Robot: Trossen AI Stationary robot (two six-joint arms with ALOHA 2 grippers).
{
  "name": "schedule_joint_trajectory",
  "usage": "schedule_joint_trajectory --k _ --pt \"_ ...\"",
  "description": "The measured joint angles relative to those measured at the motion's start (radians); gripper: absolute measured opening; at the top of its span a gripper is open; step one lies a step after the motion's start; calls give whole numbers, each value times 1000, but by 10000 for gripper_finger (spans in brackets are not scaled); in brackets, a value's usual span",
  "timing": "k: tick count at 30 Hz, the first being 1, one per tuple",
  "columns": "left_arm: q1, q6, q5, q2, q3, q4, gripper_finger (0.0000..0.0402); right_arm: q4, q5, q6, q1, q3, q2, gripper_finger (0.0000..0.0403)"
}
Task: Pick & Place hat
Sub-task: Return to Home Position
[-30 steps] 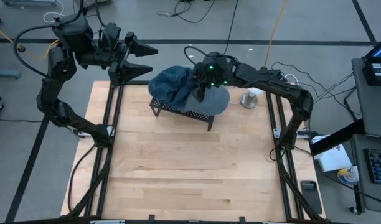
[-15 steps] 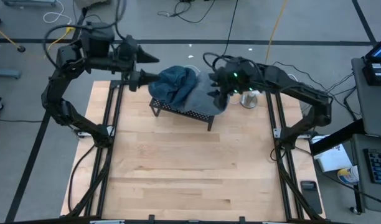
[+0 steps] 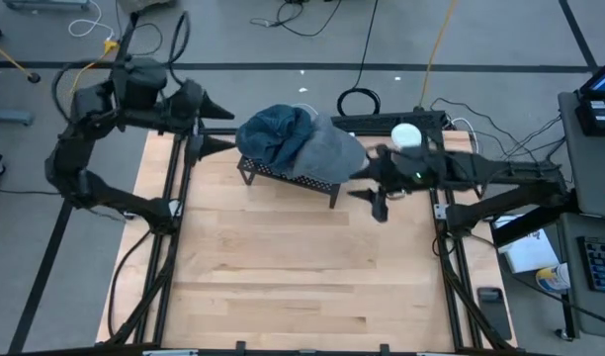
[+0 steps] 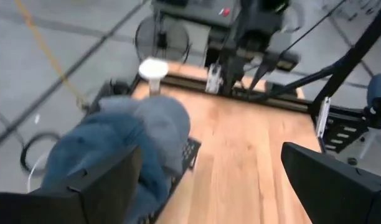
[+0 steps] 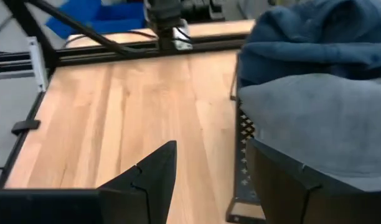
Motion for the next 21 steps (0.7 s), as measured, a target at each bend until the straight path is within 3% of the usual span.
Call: schedule_joint_trajectory --k 7,12,21 --pt "-93 -14 -166 -275 -486 414 390 353 0 -80 49 -425 -236 185" --pt "-152 -93 -262 -451 -828 680 390 509 0 -133 49 -668 -363 185" --pt "-213 -167 -262 -630 -1276 1071 390 864 1 -152 49 -953 -512 185"
